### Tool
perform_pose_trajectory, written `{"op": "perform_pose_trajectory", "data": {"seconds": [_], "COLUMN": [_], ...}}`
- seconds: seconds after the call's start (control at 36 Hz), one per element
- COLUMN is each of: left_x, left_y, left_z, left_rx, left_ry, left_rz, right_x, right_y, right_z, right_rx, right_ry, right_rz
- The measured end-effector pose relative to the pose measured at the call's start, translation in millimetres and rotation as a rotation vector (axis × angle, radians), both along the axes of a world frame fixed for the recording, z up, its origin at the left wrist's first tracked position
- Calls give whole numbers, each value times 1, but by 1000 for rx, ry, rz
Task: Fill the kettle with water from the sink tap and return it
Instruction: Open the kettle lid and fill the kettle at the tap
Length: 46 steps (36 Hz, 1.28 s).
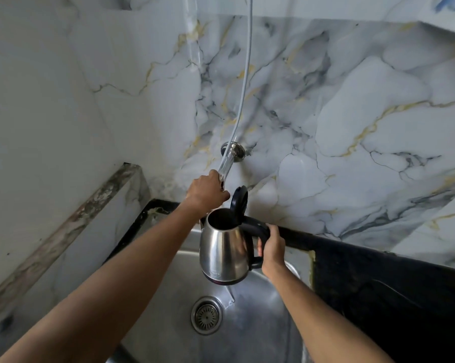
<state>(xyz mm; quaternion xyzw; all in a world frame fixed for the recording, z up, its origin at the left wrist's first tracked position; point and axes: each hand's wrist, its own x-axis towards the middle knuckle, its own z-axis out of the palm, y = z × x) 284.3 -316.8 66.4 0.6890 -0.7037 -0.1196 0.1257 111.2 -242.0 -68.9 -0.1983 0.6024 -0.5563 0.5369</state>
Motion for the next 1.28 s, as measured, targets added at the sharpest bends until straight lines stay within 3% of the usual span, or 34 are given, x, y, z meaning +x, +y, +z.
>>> {"op": "perform_pose_trajectory", "data": {"seconds": [0.19,0.42,0.61,0.72,1.28], "left_x": [19,29,47,53,57], "left_y": [-10,-12,-1,5,15], "left_z": [2,-2,5,9,21], "left_rx": [110,110,155,220,353], "left_ry": [121,218,786,980,1002], "left_rz": [-120,-89,-42,-20,-46], "right_x": [5,6,6,6,3], "right_y": [-5,-5,-4,-4,-6], "right_z": [1,5,5,3,1], "right_rx": [-17,-34,-41,-40,-67], "right_ry": [-1,-10,-16,-30,-50], "right_rz": [12,16,30,33,45]}}
